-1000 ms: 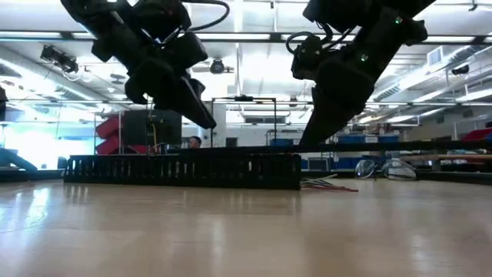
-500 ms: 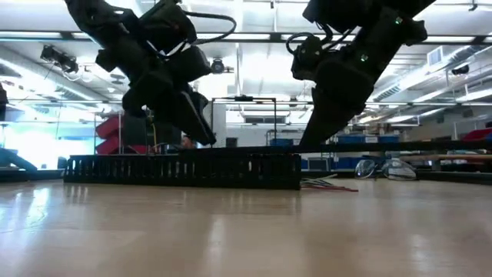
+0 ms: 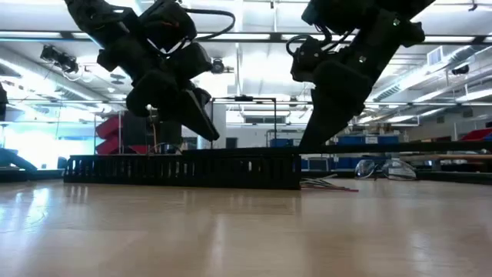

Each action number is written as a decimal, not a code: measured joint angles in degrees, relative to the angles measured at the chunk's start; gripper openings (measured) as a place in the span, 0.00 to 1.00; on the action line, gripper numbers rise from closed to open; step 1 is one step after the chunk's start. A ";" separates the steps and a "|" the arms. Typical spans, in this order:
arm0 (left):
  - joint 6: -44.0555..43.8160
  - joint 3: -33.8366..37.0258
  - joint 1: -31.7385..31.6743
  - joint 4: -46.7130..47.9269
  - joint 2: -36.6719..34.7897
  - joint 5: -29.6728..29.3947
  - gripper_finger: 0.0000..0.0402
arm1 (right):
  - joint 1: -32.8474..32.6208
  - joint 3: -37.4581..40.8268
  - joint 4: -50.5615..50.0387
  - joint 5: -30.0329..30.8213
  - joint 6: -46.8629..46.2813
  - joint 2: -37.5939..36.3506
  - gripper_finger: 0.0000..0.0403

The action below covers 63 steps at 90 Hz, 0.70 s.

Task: Ziptie cables
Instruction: Close the black cable duct cover

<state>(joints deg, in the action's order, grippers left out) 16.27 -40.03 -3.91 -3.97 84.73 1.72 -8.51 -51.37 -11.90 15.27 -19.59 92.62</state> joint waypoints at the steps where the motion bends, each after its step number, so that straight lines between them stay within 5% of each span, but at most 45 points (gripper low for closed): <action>1: 0.08 0.00 -0.05 -0.01 0.00 0.00 0.16 | 0.00 0.00 0.01 0.00 0.00 0.00 0.57; 13: 1.22 0.00 -0.93 0.02 0.00 -0.01 0.02 | 0.00 0.00 0.00 -0.11 0.02 0.00 0.57; 63: 1.12 0.00 -1.26 0.09 1.44 1.57 0.00 | 0.00 0.00 -0.04 -1.40 0.27 0.00 0.57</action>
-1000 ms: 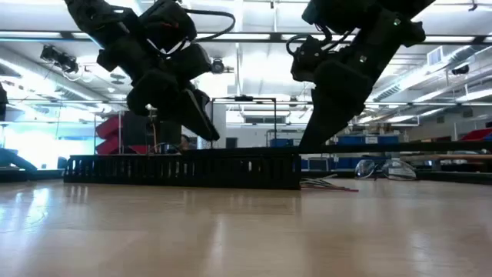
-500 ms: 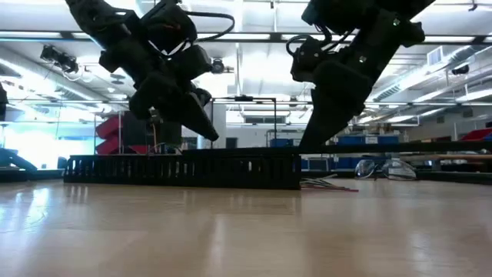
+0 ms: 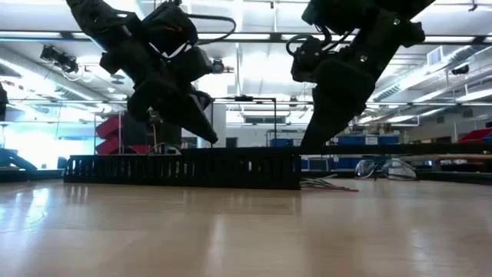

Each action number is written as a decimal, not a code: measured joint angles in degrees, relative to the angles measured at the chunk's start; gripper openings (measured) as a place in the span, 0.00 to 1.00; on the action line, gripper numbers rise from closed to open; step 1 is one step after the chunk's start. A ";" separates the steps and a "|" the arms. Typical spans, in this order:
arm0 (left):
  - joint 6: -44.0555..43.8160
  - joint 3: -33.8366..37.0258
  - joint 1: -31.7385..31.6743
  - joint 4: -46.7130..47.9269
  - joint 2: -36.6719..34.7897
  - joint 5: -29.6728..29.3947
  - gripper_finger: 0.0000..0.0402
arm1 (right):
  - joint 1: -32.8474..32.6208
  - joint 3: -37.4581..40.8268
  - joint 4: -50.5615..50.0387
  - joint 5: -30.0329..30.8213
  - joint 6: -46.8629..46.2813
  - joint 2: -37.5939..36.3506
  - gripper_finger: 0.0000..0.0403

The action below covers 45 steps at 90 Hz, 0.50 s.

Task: Ziptie cables
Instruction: Close the black cable duct cover

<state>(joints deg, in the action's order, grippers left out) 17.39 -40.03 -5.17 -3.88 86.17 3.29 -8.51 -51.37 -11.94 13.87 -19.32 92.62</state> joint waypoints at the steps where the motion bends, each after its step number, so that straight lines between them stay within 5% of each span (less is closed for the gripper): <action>1: 0.01 0.00 0.00 -0.01 0.19 0.00 0.00 | 0.00 0.00 0.00 0.00 0.01 0.00 0.57; 45: -0.02 -0.11 -0.07 -1.33 2.19 0.09 0.00 | 0.07 0.02 -0.37 0.02 0.08 0.00 0.57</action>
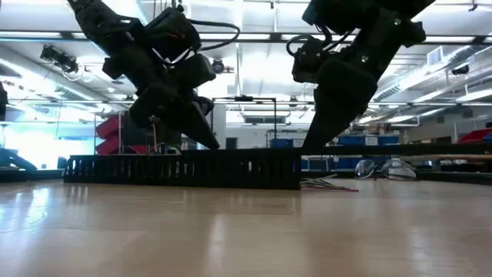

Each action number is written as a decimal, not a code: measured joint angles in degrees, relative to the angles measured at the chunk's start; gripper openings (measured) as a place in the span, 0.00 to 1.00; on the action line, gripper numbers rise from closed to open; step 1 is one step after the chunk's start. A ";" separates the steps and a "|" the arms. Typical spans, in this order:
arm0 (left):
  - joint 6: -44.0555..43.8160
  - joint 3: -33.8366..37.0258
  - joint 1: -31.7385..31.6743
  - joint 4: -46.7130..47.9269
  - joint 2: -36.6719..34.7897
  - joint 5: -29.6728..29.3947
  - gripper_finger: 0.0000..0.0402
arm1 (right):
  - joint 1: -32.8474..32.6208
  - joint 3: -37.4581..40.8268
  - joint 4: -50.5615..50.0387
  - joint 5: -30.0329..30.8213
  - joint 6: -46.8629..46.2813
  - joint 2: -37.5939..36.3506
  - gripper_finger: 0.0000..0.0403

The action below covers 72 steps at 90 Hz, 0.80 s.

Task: Ziptie cables
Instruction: Close the black cable duct cover

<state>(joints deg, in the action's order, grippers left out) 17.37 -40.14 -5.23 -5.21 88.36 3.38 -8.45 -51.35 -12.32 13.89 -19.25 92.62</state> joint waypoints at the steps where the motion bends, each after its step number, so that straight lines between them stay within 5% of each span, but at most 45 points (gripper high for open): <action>1: 0.00 0.00 0.00 0.00 0.00 0.00 0.00 | 0.00 0.00 0.00 0.00 0.00 0.00 0.57; 72: 0.11 -0.02 -0.04 -2.89 3.40 -0.09 0.00 | 0.64 0.07 -0.90 -0.51 -0.14 0.00 0.57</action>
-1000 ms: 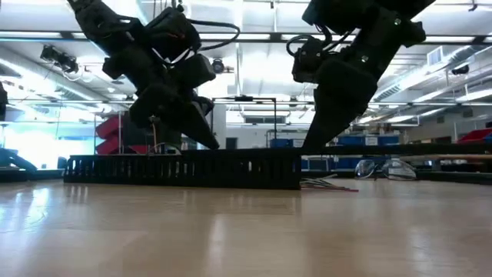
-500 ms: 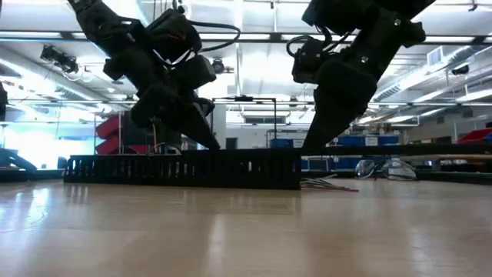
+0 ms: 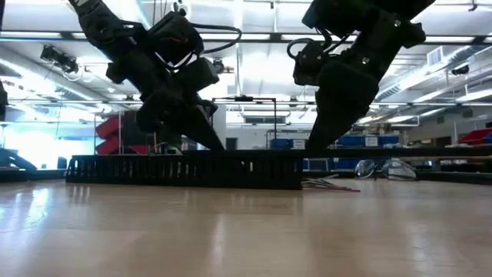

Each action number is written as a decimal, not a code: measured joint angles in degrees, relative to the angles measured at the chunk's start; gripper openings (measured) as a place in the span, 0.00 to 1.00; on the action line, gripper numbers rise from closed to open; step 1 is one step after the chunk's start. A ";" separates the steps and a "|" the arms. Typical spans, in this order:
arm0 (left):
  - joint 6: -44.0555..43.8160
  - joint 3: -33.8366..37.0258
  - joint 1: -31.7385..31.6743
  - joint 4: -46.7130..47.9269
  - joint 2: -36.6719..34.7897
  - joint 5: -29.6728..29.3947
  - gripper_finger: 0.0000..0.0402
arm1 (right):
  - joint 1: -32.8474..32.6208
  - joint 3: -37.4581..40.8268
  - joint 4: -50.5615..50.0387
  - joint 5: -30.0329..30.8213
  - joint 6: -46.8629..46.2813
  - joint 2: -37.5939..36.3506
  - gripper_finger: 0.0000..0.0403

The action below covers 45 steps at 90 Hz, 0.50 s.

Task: Ziptie cables
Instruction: Close the black cable duct cover

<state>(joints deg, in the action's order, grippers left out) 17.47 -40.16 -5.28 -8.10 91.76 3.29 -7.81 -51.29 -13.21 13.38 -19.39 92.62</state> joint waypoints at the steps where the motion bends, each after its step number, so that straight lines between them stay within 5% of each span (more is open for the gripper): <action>1: 0.00 0.00 0.00 0.00 0.01 0.00 0.00 | 0.04 0.00 -0.01 -0.01 0.06 0.00 0.57; 45: -0.11 0.00 -0.01 -0.54 1.43 -0.16 0.00 | 0.43 0.00 -0.40 0.24 1.27 0.02 0.58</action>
<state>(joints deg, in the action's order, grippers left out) 17.37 -40.16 -5.29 -8.64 93.19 3.13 -7.38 -51.29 -13.61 13.63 -18.12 92.64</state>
